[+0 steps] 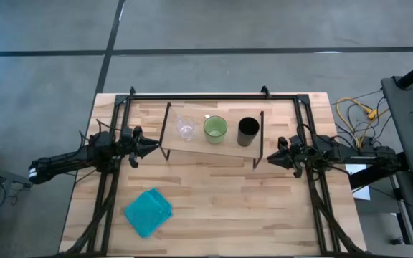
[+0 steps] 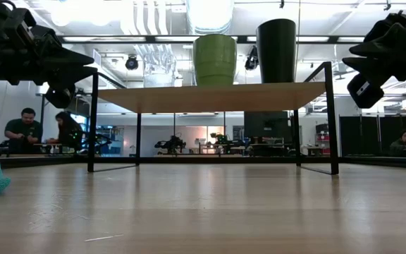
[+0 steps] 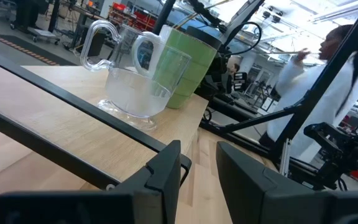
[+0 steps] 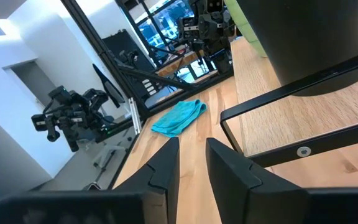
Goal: Stack small to large cups/mugs on shelf
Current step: Return to Home Position
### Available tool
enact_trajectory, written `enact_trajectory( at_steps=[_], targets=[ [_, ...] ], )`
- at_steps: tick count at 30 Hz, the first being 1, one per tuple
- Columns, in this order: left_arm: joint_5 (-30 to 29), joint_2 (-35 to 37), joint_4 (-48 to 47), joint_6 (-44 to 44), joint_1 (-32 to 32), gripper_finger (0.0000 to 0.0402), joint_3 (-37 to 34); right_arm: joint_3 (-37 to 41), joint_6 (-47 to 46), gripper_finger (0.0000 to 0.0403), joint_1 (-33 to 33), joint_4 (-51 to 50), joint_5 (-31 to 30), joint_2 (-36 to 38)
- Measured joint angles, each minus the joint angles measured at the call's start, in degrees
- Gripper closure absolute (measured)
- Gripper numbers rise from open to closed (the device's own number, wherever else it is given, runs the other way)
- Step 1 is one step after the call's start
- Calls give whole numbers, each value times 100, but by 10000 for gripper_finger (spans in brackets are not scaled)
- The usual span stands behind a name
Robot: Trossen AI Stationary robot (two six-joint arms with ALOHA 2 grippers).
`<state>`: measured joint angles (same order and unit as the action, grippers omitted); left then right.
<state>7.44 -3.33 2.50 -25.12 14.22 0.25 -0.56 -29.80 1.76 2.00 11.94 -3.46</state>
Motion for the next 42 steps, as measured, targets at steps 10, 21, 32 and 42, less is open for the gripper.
enact_trajectory(
  at_steps=[10,21,32,42],
  targets=[
    [0,0,0,0,0,311,0,0,-2,332,0,0,0,0],
    [2,0,0,0,0,311,0,0,-2,326,0,-1,0,0],
    [2,2,0,0,0,311,0,0,-2,333,0,-1,0,0],
    [2,2,-2,1,0,311,0,0,-2,324,0,0,2,0]
  ],
)
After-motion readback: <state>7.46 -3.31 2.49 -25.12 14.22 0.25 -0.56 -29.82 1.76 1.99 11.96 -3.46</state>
